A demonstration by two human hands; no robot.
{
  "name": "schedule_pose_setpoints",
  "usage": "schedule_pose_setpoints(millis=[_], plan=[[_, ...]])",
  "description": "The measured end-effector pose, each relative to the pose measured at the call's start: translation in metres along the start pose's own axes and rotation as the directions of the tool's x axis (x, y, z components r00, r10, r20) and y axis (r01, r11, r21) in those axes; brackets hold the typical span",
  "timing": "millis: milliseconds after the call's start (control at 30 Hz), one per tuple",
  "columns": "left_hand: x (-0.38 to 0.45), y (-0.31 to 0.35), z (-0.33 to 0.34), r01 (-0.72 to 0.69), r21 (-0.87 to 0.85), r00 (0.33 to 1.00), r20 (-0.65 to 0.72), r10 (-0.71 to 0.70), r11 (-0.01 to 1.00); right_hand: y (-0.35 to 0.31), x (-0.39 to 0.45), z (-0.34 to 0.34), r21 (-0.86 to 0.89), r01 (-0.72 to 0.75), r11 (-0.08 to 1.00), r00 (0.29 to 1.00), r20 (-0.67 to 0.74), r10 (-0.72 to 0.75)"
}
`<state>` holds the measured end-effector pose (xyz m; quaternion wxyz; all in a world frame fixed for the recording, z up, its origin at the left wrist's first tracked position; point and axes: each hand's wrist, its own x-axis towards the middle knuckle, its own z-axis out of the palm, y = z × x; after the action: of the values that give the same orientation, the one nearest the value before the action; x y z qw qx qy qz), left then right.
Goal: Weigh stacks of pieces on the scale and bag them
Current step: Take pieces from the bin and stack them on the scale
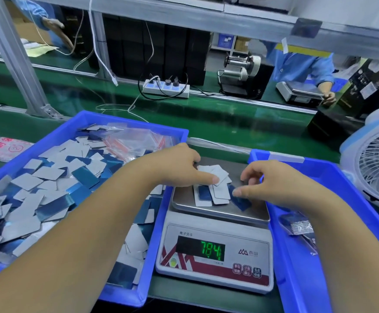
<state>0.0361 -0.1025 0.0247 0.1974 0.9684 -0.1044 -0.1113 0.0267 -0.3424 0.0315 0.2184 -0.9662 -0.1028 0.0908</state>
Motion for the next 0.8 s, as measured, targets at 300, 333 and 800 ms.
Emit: schedule_pose_setpoints(millis=[300, 333, 800], plan=[[-0.002, 0.015, 0.013, -0.002, 0.13, 1.0, 0.019, 0.0, 0.992, -0.008, -0.001, 0.001, 0.006, -0.005, 1.0, 0.991, 0.133, 0.004], [-0.002, 0.015, 0.012, -0.002, 0.111, 1.0, 0.023, -0.001, 0.994, -0.007, -0.001, 0.0, 0.007, -0.006, 1.0, 0.99, 0.14, 0.005], [-0.001, 0.003, -0.005, -0.025, -0.032, 0.999, 0.036, 0.027, 0.999, -0.022, 0.01, -0.01, 0.29, 0.236, 0.928, 0.96, 0.082, -0.269]])
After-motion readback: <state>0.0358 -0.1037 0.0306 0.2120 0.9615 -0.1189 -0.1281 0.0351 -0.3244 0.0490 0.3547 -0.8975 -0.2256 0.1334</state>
